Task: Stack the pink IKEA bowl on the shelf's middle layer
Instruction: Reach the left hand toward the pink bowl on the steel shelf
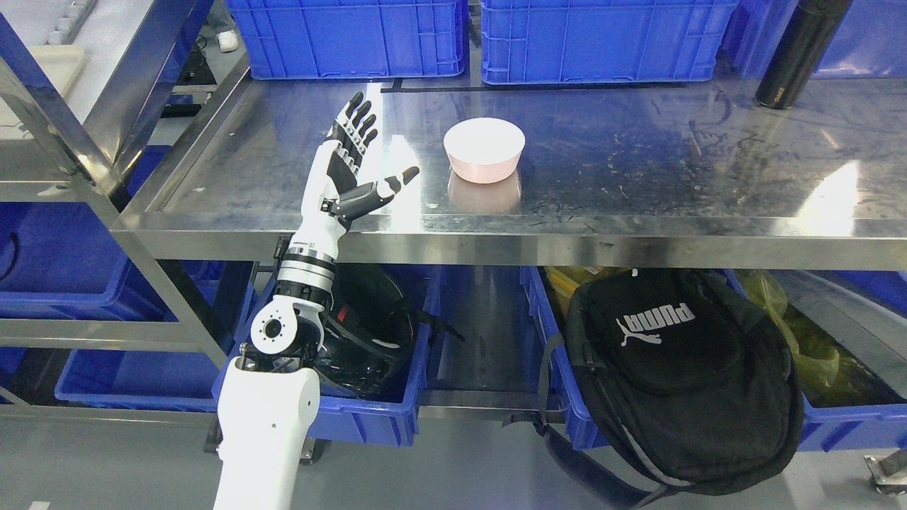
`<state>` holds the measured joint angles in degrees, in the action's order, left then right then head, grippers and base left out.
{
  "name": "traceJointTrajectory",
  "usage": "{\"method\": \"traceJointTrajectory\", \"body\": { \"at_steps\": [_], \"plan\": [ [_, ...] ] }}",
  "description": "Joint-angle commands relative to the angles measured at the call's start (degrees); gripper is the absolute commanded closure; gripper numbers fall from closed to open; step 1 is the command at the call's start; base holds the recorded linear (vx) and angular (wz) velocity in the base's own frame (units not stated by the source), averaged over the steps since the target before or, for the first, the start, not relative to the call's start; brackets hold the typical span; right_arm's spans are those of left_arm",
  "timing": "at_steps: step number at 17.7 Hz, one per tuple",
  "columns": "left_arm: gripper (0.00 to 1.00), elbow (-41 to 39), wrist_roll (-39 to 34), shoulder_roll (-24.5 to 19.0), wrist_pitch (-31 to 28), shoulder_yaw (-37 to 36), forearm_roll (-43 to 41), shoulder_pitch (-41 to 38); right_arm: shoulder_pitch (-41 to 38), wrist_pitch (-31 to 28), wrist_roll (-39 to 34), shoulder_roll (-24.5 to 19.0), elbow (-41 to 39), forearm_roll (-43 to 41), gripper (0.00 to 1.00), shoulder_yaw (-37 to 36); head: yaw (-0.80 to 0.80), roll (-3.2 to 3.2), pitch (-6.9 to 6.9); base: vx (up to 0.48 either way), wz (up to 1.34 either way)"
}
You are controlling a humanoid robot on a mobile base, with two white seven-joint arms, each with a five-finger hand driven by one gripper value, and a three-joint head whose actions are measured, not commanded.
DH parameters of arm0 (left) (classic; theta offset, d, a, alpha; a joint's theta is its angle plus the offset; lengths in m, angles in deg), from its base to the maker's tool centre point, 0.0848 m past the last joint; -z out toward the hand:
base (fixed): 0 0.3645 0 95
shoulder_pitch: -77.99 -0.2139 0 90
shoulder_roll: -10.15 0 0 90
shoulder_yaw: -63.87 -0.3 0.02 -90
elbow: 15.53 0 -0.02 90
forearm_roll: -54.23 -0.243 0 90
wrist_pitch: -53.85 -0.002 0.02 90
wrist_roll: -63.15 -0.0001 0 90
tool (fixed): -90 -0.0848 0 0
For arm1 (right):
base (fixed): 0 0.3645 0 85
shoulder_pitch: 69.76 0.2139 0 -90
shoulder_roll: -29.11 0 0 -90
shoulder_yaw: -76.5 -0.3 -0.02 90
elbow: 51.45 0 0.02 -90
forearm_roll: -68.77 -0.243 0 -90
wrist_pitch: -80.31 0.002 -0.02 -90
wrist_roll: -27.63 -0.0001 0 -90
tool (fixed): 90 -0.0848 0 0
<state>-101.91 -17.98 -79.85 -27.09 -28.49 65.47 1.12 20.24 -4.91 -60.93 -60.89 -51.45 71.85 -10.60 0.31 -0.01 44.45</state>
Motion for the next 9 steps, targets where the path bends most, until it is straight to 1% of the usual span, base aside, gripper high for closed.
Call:
{"method": "traceJointTrajectory", "body": {
  "at_steps": [1,3,4,5,6,7,8,9],
  "plan": [
    [0.00,-1.3,0.2,-1.0,0.6,-2.0,0.0,-0.6,-1.3,0.0,0.0,1.0,-1.0,0.0,0.00,0.0,0.00,0.00,0.00,0.000,0.00],
    [0.00,-1.3,0.4,-1.0,0.6,-1.5,-1.6,0.4,-1.3,0.0,0.0,1.0,-1.0,0.0,0.00,0.0,0.00,0.00,0.00,0.000,0.00],
    [0.00,-1.3,0.5,-1.0,0.5,-1.5,-4.3,2.0,-1.3,0.0,0.0,1.0,-1.0,0.0,0.00,0.0,0.00,0.00,0.00,0.000,0.00],
    [0.00,-1.3,0.7,-2.1,0.3,-1.7,-7.9,3.5,-1.3,0.0,0.0,1.0,-1.0,0.0,0.00,0.0,0.00,0.00,0.00,0.000,0.00],
    [0.00,-1.3,1.5,-5.0,0.0,-2.3,-13.0,5.2,-1.3,0.0,0.0,1.0,-1.0,0.0,0.00,0.0,0.00,0.00,0.00,0.000,0.00],
    [0.00,-1.3,3.0,-6.8,-0.2,-3.0,-18.0,7.8,-1.3,0.0,0.0,1.0,-1.0,0.0,0.00,0.0,0.00,0.00,0.00,0.000,0.00],
    [0.00,-1.3,5.3,-8.1,-0.7,-4.7,-22.2,10.5,-1.3,0.0,0.0,1.0,-1.0,0.0,0.00,0.0,0.00,0.00,0.00,0.000,0.00],
    [0.01,-1.5,8.4,-9.7,-2.5,-6.6,-26.5,13.4,-1.3,0.0,0.0,1.0,-1.0,0.0,0.00,0.0,0.00,0.00,0.00,0.000,0.00]
  ]
}}
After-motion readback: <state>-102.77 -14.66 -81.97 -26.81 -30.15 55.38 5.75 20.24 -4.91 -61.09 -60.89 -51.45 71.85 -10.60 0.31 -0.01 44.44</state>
